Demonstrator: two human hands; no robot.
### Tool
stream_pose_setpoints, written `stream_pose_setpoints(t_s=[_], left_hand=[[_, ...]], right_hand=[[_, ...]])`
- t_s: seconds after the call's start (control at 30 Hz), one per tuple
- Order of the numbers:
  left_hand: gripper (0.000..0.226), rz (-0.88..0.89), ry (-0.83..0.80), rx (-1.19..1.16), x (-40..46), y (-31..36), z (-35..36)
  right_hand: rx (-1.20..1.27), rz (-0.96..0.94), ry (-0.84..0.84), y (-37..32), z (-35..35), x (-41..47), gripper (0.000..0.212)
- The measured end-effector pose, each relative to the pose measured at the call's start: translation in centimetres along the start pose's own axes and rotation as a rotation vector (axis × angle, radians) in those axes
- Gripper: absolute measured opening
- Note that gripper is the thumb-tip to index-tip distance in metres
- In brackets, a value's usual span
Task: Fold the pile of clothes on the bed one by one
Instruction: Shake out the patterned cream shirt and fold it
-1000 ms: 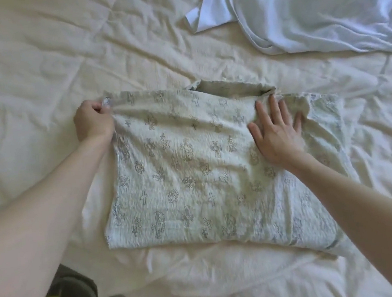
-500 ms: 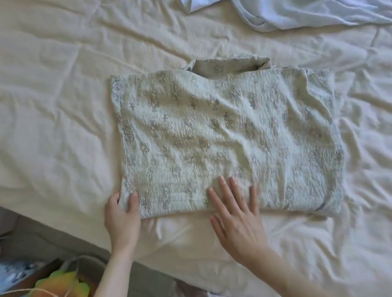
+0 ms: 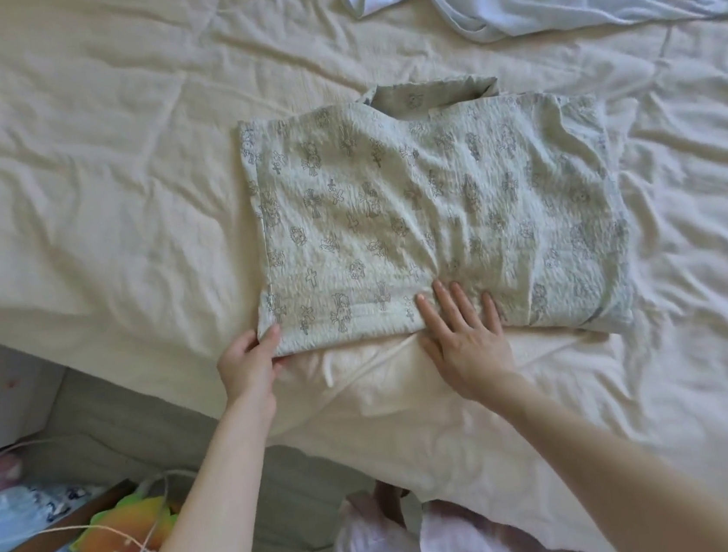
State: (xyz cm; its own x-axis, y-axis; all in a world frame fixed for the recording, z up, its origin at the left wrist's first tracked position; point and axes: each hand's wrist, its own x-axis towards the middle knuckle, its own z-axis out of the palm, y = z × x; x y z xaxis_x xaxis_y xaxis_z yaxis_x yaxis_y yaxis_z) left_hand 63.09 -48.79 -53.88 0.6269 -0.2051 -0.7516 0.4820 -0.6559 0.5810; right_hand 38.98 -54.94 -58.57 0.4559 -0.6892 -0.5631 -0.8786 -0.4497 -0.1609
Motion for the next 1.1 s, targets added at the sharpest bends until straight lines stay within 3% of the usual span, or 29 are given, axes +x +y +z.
stream_pose_setpoints(t_s=[0.1,0.3,0.47,0.53,0.67,0.8,0.97,1.1], left_hand=[[0.002,0.07,-0.029,0.0,-0.8,0.2,-0.5],[0.008,0.176,-0.065,0.038,-2.0,1.7,-0.7],[0.015,0.337,0.025,0.161,-4.3,2.8,0.8],[0.01,0.397,0.059,0.188,-6.0,3.5,2.1],[0.006,0.574,0.081,0.26,-9.9,5.6,7.1],[0.016,0.938,0.08,0.471,-14.6,6.3,15.7],[0.018,1.234,-0.246,0.845,-19.3,1.0,25.9],[0.033,1.146,-0.623,1.118,-19.1,-3.8,27.6]], right_hand=[[-0.017,0.037,0.031,-0.9,-0.4,-0.8,0.058],[0.077,0.062,0.009,-1.9,-0.7,-3.4,0.058],[0.248,0.01,-0.075,-0.8,-2.5,-2.3,0.052],[0.503,0.02,-0.083,0.0,-3.8,-2.4,0.045],[1.326,0.232,-0.089,3.7,-7.3,-3.6,0.037],[1.76,0.318,-0.04,10.1,-9.4,-4.9,0.029],[2.0,0.425,0.08,17.1,-10.0,-5.7,0.022],[1.931,0.489,0.045,19.4,-8.7,-5.7,0.036]])
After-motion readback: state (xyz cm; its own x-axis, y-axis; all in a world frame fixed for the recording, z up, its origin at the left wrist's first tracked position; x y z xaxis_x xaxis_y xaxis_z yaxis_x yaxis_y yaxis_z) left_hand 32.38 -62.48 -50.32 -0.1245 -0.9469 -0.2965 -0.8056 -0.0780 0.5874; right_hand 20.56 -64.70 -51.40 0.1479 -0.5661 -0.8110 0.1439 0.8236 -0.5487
